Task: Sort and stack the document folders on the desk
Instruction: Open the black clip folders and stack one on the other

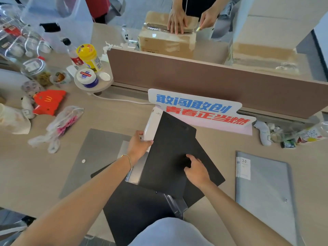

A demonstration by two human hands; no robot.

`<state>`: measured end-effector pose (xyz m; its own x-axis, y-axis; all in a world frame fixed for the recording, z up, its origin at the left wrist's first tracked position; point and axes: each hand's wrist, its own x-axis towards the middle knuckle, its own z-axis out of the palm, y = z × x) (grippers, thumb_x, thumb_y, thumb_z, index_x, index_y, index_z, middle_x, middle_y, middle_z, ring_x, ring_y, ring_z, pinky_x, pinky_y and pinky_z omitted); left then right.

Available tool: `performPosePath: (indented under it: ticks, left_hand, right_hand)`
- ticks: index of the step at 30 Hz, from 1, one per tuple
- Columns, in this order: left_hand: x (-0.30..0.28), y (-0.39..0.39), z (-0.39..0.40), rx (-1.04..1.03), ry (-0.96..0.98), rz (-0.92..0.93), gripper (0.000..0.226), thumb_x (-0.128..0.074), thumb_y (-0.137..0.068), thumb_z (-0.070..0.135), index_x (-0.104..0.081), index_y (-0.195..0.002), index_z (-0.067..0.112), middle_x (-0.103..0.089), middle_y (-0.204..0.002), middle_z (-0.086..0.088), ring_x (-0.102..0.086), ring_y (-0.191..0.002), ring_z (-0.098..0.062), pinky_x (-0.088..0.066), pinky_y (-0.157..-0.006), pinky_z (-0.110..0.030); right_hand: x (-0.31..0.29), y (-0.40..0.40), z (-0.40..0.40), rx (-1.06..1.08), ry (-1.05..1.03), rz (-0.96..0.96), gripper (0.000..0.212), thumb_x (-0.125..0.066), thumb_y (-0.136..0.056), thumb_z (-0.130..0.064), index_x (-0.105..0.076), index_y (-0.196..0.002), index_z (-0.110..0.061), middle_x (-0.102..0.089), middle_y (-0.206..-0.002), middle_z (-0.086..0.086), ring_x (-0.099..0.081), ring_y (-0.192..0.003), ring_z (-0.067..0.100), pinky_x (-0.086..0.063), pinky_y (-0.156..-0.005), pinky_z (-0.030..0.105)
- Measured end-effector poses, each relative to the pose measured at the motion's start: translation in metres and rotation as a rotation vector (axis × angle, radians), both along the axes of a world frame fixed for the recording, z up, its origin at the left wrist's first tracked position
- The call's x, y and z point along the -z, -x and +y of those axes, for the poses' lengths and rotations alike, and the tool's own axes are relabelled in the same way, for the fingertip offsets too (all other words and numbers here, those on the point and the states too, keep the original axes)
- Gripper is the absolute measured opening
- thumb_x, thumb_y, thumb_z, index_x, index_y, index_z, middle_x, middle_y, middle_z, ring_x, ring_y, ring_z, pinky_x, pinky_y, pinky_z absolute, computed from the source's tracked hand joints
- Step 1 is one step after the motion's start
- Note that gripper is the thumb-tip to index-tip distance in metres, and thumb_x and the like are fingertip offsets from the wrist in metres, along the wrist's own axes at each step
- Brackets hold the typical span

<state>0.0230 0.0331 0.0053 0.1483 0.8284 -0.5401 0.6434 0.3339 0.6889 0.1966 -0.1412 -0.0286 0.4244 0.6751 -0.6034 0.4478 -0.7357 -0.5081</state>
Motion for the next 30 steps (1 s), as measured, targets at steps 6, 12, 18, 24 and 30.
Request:
performPosePath:
  ticks: [6,12,18,24,30]
  left_hand:
    - [-0.023,-0.016,-0.030,0.063,-0.110,-0.144,0.049,-0.070,-0.090,0.016,-0.045,-0.132,0.023,-0.062,-0.122,-0.005,-0.064,-0.108,-0.025,-0.054,-0.068,-0.022]
    - [-0.043,-0.034,-0.069,0.098,-0.162,-0.269,0.041,-0.062,-0.097,0.018,-0.045,-0.135,0.021,-0.062,-0.128,-0.005,-0.063,-0.113,-0.027,-0.059,-0.081,-0.033]
    - [-0.051,-0.065,-0.116,0.133,-0.195,-0.333,0.034,-0.054,-0.103,0.021,-0.046,-0.136,0.021,-0.058,-0.130,0.004,-0.057,-0.116,-0.018,-0.050,-0.094,-0.029]
    - [-0.032,-0.111,-0.170,0.150,-0.085,-0.347,0.036,-0.055,-0.101,0.029,-0.047,-0.137,0.028,-0.060,-0.123,0.006,-0.062,-0.109,-0.018,-0.055,-0.095,-0.036]
    - [-0.008,-0.154,-0.227,0.234,-0.033,-0.264,0.043,-0.057,-0.101,0.031,-0.045,-0.142,0.026,-0.058,-0.122,0.011,-0.060,-0.110,-0.014,-0.051,-0.093,-0.030]
  right_hand:
    - [-0.017,-0.013,-0.025,0.139,-0.070,0.044,0.055,-0.056,-0.093,-0.016,-0.044,-0.145,-0.027,-0.056,-0.142,0.005,-0.056,-0.127,0.031,-0.047,-0.106,0.043]
    - [-0.040,-0.038,-0.062,0.353,-0.208,0.098,0.053,-0.052,-0.099,-0.012,-0.039,-0.149,-0.024,-0.053,-0.146,0.007,-0.052,-0.132,0.032,-0.042,-0.109,0.041]
    - [-0.056,-0.066,-0.112,0.696,-0.438,0.143,0.047,-0.052,-0.096,-0.007,-0.053,-0.137,-0.030,-0.067,-0.118,0.006,-0.064,-0.103,0.023,-0.053,-0.077,0.026]
    - [-0.066,-0.100,-0.164,0.869,-0.498,0.084,0.050,-0.053,-0.092,-0.007,-0.056,-0.137,-0.027,-0.064,-0.127,0.003,-0.061,-0.108,0.021,-0.052,-0.095,0.038]
    - [-0.057,-0.141,-0.215,0.986,-0.454,0.103,0.050,-0.051,-0.094,-0.007,-0.054,-0.141,-0.025,-0.055,-0.144,-0.002,-0.051,-0.133,0.020,-0.041,-0.108,0.033]
